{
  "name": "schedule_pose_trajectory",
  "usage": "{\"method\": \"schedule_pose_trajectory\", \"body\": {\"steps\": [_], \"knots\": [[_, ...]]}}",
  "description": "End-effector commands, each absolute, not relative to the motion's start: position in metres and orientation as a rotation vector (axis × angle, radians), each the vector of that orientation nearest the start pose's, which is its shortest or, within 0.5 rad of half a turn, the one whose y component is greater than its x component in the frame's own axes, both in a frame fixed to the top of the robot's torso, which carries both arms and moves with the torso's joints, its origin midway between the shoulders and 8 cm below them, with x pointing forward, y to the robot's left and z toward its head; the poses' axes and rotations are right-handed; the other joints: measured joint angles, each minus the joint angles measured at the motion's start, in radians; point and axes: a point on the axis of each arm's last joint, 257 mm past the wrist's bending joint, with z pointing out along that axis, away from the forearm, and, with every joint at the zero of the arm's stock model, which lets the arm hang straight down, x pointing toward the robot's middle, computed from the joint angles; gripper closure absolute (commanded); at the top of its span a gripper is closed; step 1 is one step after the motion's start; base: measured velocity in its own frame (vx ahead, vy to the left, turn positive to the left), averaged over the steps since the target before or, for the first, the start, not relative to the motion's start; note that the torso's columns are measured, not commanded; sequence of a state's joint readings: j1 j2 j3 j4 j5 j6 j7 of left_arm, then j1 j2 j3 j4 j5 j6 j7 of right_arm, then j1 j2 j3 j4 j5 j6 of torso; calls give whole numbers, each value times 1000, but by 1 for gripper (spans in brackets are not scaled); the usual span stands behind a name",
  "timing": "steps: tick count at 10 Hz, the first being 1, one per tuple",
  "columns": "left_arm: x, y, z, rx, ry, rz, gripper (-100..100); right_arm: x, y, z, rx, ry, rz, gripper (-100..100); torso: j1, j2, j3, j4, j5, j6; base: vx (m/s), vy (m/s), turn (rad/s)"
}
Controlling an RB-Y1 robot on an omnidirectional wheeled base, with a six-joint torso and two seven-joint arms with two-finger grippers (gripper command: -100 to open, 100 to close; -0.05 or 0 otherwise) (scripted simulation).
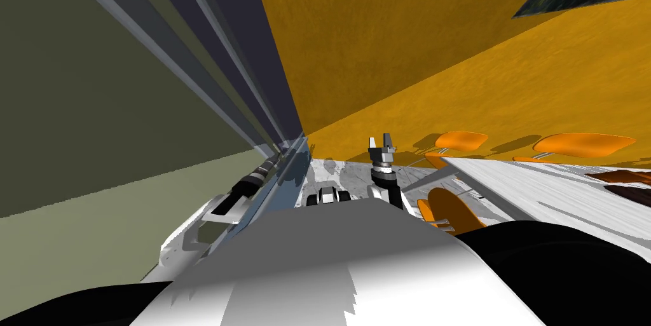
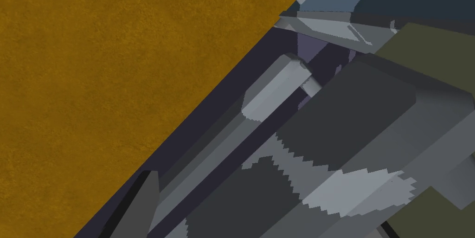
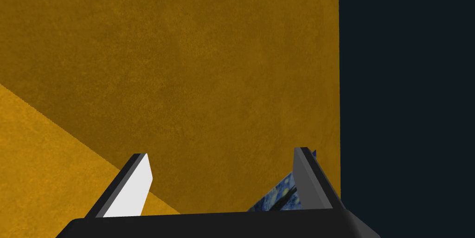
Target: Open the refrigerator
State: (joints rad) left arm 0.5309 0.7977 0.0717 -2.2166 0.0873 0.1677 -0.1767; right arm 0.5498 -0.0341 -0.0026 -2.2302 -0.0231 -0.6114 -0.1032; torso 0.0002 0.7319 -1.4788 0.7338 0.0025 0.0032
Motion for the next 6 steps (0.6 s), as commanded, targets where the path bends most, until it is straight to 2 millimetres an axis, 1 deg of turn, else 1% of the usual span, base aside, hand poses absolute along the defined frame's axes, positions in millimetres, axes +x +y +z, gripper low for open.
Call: {"method": "schedule_pose_trajectory", "body": {"steps": [1, 3, 4, 6], "knots": [[411, 362, -157, -506, 1686, -623, -100, 330, -284, 8, 673, 587, 1398, 0, 4, 0, -1, 0, 1, -2, -41, -85, -109], [411, 378, -168, -541, 1692, -638, -100, 330, -284, 8, 673, 587, 1398, 0, -3, -5, -2, -4, 3, 4, -28, -90, -22], [411, 390, -179, -565, 1704, -612, -100, 330, -284, 8, 673, 587, 1398, 0, 2, -8, -4, -5, 4, 3, -12, -23, -22], [410, 393, -181, -570, 1707, -606, -100, 330, -284, 8, 673, 587, 1398, 0, 11, -10, -5, -7, 8, 0, 0, 0, -5]]}}
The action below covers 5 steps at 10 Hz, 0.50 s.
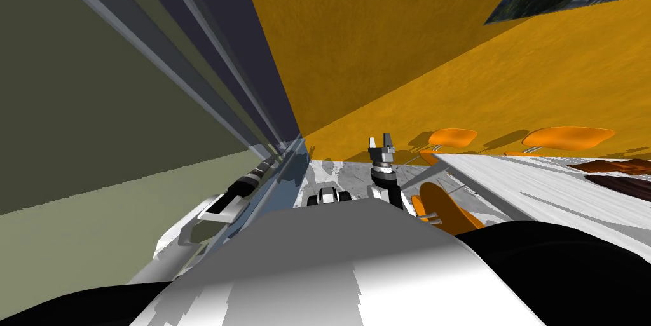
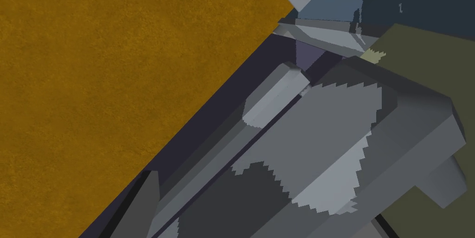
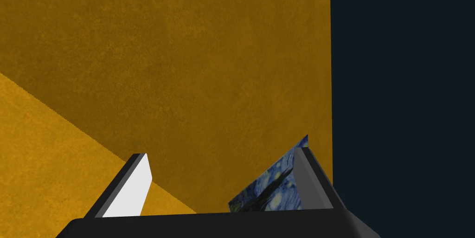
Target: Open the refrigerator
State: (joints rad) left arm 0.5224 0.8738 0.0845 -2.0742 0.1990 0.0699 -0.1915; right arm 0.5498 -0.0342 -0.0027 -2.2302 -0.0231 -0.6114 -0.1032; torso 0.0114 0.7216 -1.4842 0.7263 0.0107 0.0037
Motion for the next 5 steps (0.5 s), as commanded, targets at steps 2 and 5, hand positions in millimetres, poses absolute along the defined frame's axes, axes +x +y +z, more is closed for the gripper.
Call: {"method": "schedule_pose_trajectory", "body": {"steps": [2, 5], "knots": [[415, 411, -174, -544, 1706, -616, -100, 330, -284, 8, 673, 587, 1398, 0, -6, 0, 0, -1, 1, 2, -21, -113, -69], [417, 439, -173, -564, 1693, -608, -100, 330, -284, 8, 673, 587, 1398, 0, 1, -1, 0, -1, 3, 2, -27, -52, -67]]}}
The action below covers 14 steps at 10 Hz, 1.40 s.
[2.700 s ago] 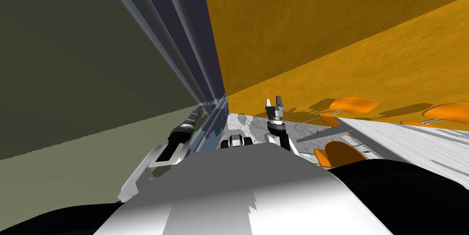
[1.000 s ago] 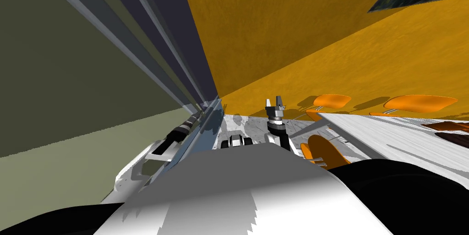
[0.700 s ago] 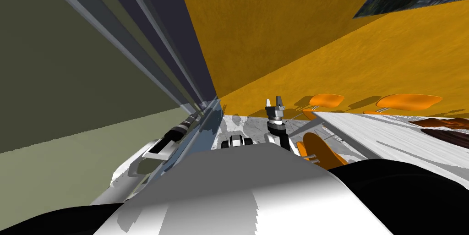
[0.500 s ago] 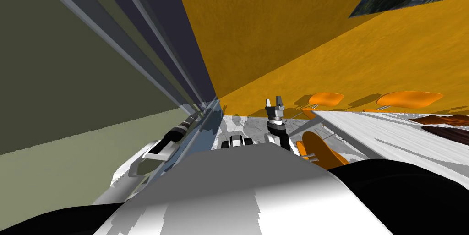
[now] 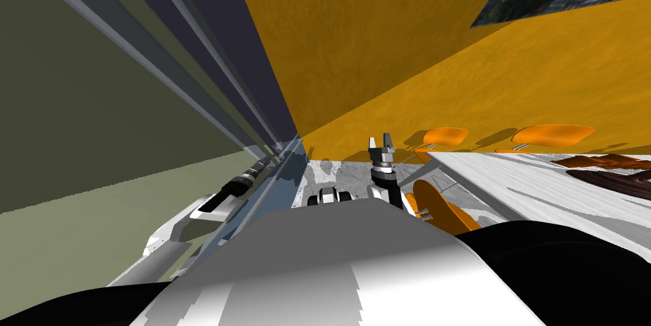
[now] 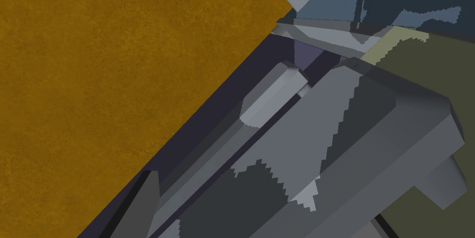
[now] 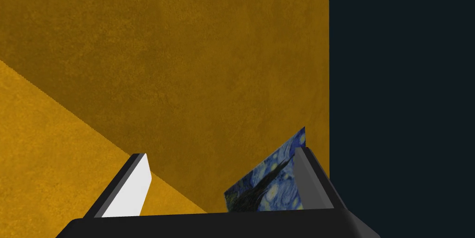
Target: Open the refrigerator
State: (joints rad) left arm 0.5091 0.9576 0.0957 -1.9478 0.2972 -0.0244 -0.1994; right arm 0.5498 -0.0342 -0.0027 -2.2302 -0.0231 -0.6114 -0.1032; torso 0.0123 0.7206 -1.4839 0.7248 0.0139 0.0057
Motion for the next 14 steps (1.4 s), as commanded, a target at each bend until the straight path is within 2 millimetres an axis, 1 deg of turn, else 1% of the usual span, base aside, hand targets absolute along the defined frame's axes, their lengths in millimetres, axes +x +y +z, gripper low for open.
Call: {"method": "schedule_pose_trajectory", "body": {"steps": [1, 2, 3, 4, 5, 6, 7, 8, 9, 10, 11, 12, 13, 14], "knots": [[418, 449, -171, -569, 1693, -608, -100, 330, -284, 8, 673, 587, 1398, 0, -5, 0, -1, 1, -2, 2, -38, -103, -42], [417, 459, -175, -602, 1683, -612, -100, 330, -284, 8, 673, 587, 1398, 0, -9, 1, 0, 2, -4, 2, -15, -64, 6], [414, 474, -183, -625, 1689, -582, -100, 330, -284, 8, 673, 587, 1398, 0, -6, 2, 0, 3, -4, 0, 9, -31, -18], [413, 478, -186, -633, 1692, -572, -100, 330, -284, 8, 673, 587, 1398, 0, -1, 2, 1, 2, -1, -2, 8, -13, -3], [419, 491, -166, -596, 1666, -578, -100, 330, -284, 8, 673, 587, 1398, 0, 2, 2, 1, 2, -1, -3, -27, -92, -116], [418, 507, -164, -611, 1656, -568, -100, 330, -284, 8, 673, 587, 1398, 0, -4, 4, 1, 3, -2, 0, -16, -122, -50], [416, 521, -170, -650, 1652, -553, -100, 330, -284, 8, 673, 587, 1398, 0, -10, 5, 2, 5, -6, 0, -6, -66, -14], [414, 527, -173, -659, 1653, -539, -100, 330, -284, 8, 673, 587, 1398, 0, -9, 8, 3, 6, -6, -1, -11, -19, -9], [420, 541, -152, -631, 1631, -532, -100, 330, -284, 8, 673, 587, 1398, 0, -4, 8, 3, 6, -6, -2, -24, -96, -131], [420, 551, -145, -635, 1619, -528, -100, 330, -284, 8, 673, 587, 1398, 0, -10, 9, 3, 8, -8, -1, -31, -115, -67], [418, 561, -143, -654, 1594, -533, -100, 330, -284, 8, 673, 587, 1398, 0, -14, 11, 4, 10, -12, -1, -22, -61, -2], [415, 572, -147, -669, 1595, -510, -100, 330, -284, 8, 673, 587, 1398, 0, -13, 13, 5, 12, -14, -2, -3, -19, -21], [413, 578, -149, -678, 1596, -497, -100, 330, -284, 8, 673, 587, 1398, 0, -11, 14, 6, 12, -13, -4, 5, -5, -20], [418, 595, -123, -648, 1559, -485, -100, 330, -284, 8, 673, 587, 1398, 0, -8, 15, 7, 13, -13, -7, -23, -100, -131]]}}
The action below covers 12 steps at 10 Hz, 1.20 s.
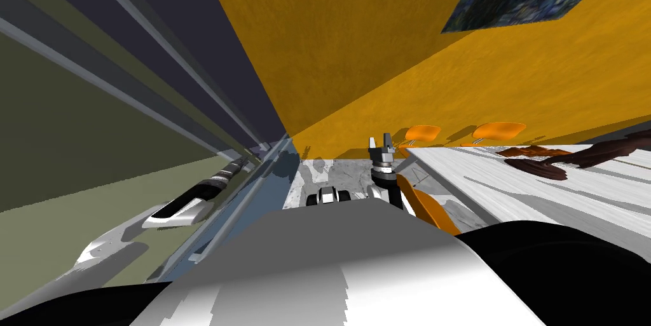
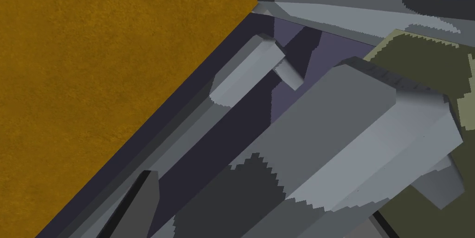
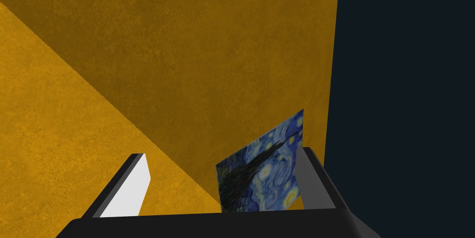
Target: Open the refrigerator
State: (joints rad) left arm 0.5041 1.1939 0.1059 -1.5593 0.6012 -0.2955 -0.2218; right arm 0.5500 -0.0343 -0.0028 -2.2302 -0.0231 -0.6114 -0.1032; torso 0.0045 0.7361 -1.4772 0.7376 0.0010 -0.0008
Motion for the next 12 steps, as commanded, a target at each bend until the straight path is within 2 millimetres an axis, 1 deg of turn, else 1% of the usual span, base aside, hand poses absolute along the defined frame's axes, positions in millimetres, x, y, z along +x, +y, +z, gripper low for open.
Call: {"method": "schedule_pose_trajectory", "body": {"steps": [1, 2, 3, 4, 5, 6, 7, 8, 9, 10, 11, 12], "knots": [[416, 612, -112, -646, 1537, -467, -100, 330, -284, 8, 673, 587, 1398, 0, -6, 2, 1, 1, -2, 1, -15, -113, -55], [413, 623, -112, -675, 1521, -460, -100, 330, -284, 8, 673, 587, 1398, 0, -12, 4, 2, 3, -5, 2, 2, -54, 6], [410, 629, -114, -682, 1521, -447, -100, 330, -284, 8, 673, 587, 1398, 0, -9, 4, 2, 2, -4, 1, -3, -20, 0], [415, 643, -84, -648, 1481, -433, -100, 330, -284, 8, 673, 587, 1398, 0, -4, 3, 2, 1, -1, 1, -20, -93, -144], [412, 658, -73, -648, 1462, -409, -100, 330, -284, 8, 673, 587, 1398, 0, -7, 2, 1, 1, -2, 3, -41, -114, -70], [405, 676, -68, -668, 1432, -389, -100, 330, -284, 8, 673, 587, 1398, 0, -9, 3, 1, 2, -4, 2, -22, -75, -1], [410, 664, -77, -666, 1452, -402, -100, 330, -284, 8, 673, 587, 1398, 0, -6, 2, 1, 1, -3, 0, -5, -28, 11], [404, 649, -109, -708, 1496, -422, 100, 330, -284, 8, 673, 587, 1398, 0, -2, 1, 1, 1, -1, 1, 51, 102, 134], [403, 648, -116, -700, 1514, -408, 100, 330, -284, 8, 673, 587, 1398, 0, 4, -1, 0, -2, 4, 0, 41, 135, 58], [404, 644, -117, -702, 1519, -412, 100, 330, -284, 8, 673, 587, 1398, 0, 11, -3, -1, -4, 9, -1, 4, 82, -12], [409, 632, -114, -687, 1520, -439, 100, 330, -284, 8, 673, 587, 1398, 0, 9, -3, -1, -6, 11, -2, -8, 31, 13], [405, 618, -140, -708, 1563, -443, 100, 330, -284, 8, 673, 587, 1398, 0, 7, -3, 0, -6, 12, 0, 20, 96, 141]]}}
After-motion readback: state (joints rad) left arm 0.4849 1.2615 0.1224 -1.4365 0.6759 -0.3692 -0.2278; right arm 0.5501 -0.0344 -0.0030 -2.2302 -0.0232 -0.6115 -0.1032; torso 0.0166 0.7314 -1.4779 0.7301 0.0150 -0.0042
